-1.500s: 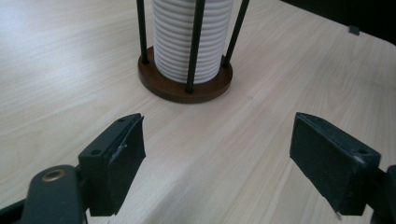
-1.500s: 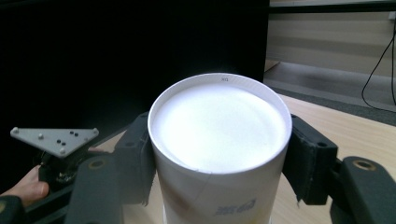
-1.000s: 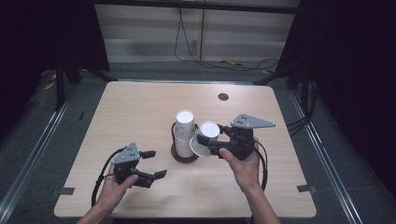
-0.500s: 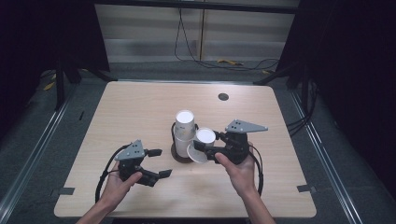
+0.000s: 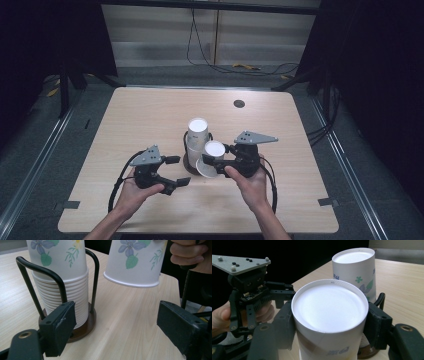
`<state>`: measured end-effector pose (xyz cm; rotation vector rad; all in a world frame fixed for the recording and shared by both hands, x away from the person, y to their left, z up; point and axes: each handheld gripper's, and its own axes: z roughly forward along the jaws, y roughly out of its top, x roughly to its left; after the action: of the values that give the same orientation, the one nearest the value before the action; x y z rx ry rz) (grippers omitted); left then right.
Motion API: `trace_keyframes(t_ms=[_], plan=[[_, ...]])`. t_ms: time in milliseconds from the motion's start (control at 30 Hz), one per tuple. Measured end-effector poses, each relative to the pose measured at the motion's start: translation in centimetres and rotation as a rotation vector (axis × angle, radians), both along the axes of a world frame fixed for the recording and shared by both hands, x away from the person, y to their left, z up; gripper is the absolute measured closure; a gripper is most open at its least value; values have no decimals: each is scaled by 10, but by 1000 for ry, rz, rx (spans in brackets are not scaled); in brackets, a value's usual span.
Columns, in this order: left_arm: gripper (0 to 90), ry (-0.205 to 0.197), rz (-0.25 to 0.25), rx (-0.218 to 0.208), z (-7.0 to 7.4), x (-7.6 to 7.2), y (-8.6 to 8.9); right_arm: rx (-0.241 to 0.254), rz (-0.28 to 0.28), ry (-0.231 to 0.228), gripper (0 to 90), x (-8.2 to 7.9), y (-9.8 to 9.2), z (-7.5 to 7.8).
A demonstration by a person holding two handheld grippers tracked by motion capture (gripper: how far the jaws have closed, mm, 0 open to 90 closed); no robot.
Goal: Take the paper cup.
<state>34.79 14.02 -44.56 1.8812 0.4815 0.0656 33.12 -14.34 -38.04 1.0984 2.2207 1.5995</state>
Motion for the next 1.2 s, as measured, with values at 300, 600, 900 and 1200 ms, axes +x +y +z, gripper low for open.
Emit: trace_keyframes(t_ms=[300, 600, 900, 1200], plan=[[163, -16, -4, 15, -4, -6, -2, -7, 28, 14, 356, 0, 11, -9], [161, -15, -13, 0, -4, -9, -5, -7, 55, 21, 356, -1, 23, -14], [181, 1, -21, 8, -9, -11, -12, -12, 83, 38, 356, -2, 33, -23], [161, 12, -4, 14, -12, -10, -15, -10, 102, 38, 356, -4, 48, -29]])
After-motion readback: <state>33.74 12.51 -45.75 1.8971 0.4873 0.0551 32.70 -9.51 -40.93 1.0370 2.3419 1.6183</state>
